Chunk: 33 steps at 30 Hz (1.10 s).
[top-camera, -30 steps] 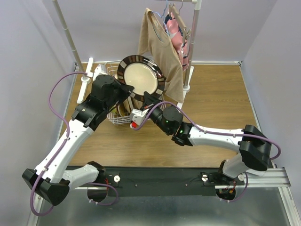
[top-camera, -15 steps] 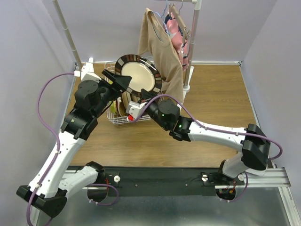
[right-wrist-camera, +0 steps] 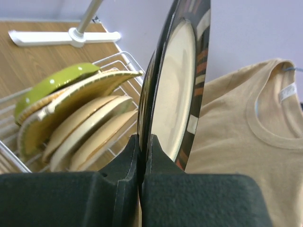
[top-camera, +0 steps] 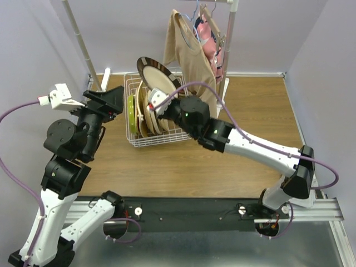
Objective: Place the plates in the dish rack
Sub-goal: Insert the plate into the dish rack
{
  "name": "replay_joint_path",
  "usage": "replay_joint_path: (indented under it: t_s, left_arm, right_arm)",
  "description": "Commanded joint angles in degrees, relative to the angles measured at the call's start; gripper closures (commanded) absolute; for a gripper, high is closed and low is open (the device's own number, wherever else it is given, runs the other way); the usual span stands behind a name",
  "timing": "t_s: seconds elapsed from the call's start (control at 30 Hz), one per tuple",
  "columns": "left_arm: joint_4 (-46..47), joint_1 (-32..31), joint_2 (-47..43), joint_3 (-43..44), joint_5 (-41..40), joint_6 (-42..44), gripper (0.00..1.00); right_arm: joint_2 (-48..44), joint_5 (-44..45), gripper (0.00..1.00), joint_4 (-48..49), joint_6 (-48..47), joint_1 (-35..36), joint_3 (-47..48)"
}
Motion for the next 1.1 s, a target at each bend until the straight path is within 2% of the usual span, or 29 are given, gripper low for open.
replay_joint_path:
  t_s: [0.0, 0.2, 0.37, 0.77, 1.07]
  left_arm:
    - [-1.1, 0.3, -4.6, -0.5, -7.6, 5.7, 0.21]
    - [-0.1, 0.3, -10.5, -5.9, -8.6, 8.0, 0.21]
    - [-1.6, 0.3, -11.3, -8.1, -10.4, 8.8, 0.21]
    - [-2.0, 0.3, -11.1, -11.1, -12.9, 8.5, 0.21]
    - [-2.5, 0.3, -10.3, -11.2, -14.3, 9.8, 0.20]
  right_arm:
    - [2.1, -4.6, 1.00, -6.8, 17.8, -4.8, 12.2]
    - [5.3, -15.3, 0.99, -14.4, 36.2, -13.7, 20.7]
    - [7.7, -23.7, 1.00, -16.8, 49.5, -19.4, 22.5]
    - [14.5, -31.5, 0.99, -17.0, 62.7, -24.6, 24.2]
    - [15.8, -34.9, 0.99, -17.0, 67.4, -25.3, 23.1]
